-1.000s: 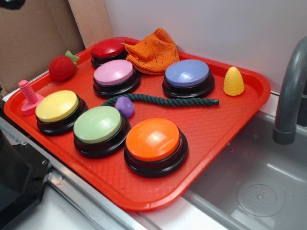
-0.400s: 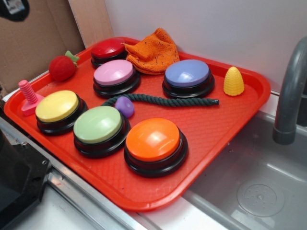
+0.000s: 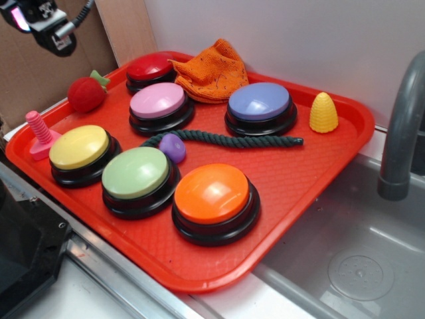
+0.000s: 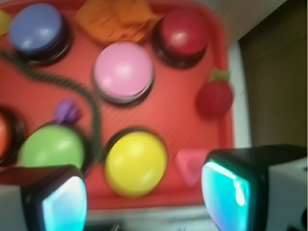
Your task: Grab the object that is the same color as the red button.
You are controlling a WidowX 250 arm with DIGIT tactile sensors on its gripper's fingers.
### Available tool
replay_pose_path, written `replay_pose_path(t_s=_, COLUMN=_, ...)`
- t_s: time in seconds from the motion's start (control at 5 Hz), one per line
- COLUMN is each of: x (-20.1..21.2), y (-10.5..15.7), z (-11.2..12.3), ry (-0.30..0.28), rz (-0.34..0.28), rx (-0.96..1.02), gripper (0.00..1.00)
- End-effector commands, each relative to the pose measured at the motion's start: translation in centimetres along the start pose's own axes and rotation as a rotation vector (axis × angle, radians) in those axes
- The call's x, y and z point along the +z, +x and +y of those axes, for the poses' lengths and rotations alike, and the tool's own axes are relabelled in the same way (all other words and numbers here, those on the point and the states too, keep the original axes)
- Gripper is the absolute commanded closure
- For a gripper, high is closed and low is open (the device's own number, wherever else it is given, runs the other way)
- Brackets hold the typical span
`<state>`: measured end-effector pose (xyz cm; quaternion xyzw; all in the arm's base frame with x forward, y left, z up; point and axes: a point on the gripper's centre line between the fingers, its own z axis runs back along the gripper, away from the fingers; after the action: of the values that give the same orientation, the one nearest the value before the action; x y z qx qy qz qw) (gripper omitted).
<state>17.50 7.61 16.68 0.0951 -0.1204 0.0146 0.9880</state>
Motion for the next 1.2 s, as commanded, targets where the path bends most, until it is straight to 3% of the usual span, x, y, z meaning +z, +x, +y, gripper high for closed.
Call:
replay_pose_path(t_s=0.0, x=-6.2, y=2.8, z=6.5, ry=0.056, rz=0.029, rx=0.032, gripper=0.0)
replay_pose_path(t_s=0.4, x=-11.3, y=2.6, z=7.7, ry=0.124, rz=0.098, rx=0.046, gripper=0.0)
replay_pose_path(t_s=0.6, x=-12.7, y=2.6, z=8.6, ry=0.206, rz=0.17, rx=0.066, gripper=0.0)
replay_pose_path(t_s=1.0, x=-14.9, y=2.9, z=8.3, ry=0.195, rz=0.189, rx=0.083, gripper=0.0)
